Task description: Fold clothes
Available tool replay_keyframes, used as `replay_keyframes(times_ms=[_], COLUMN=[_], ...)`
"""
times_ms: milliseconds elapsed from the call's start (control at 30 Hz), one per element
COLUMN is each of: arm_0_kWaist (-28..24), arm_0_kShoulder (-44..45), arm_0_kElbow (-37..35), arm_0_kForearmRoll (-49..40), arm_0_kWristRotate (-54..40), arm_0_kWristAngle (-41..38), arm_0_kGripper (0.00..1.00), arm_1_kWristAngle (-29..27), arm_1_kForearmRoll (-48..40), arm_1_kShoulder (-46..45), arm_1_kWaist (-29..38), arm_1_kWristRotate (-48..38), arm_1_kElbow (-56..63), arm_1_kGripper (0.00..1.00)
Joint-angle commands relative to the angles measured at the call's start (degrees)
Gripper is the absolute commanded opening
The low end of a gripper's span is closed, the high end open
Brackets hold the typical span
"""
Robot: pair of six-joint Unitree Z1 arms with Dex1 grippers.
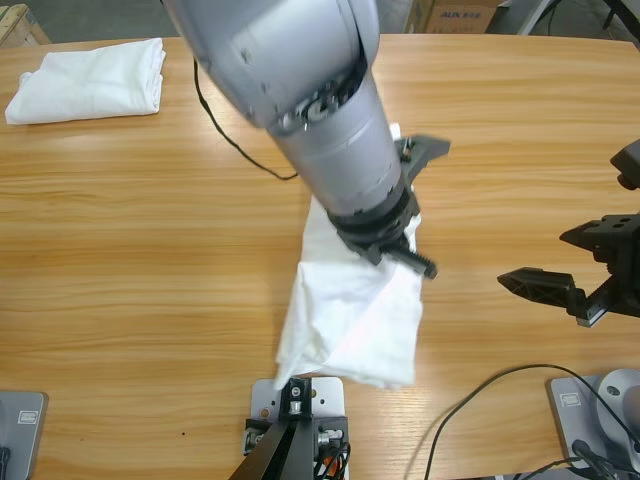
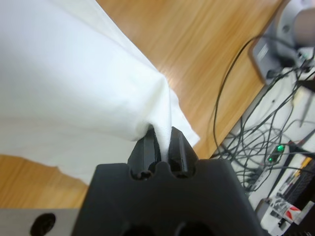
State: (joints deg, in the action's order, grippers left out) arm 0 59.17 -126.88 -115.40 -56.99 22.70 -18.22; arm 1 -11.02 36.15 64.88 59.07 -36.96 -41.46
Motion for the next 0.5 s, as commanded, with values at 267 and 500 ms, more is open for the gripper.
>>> replay_keyframes(times_ms=[267, 500], arm_0_kWaist=[0.2, 1.9], arm_0_kShoulder=[-7.1, -7.4], arm_0_kElbow=[-2.0, -11.3], arm_0_kForearmRoll=[-1.3, 0.1], arm_0_kWristRotate=[1.1, -0.4], arm_0_kWristAngle=[-1.0, -1.7], arm_0_kGripper=[0.755, 1.000], arm_1_kWristAngle=[0.7, 0.8], arm_1_kForearmRoll=[0.6, 0.3], arm_1_kShoulder=[-1.0, -0.2], arm_1_kWaist=[0.7, 0.7], arm_1_kWristRotate=[0.4, 0.5], arm_1_kElbow=[2.2, 2.2], arm_1_kGripper=[1.000, 1.000])
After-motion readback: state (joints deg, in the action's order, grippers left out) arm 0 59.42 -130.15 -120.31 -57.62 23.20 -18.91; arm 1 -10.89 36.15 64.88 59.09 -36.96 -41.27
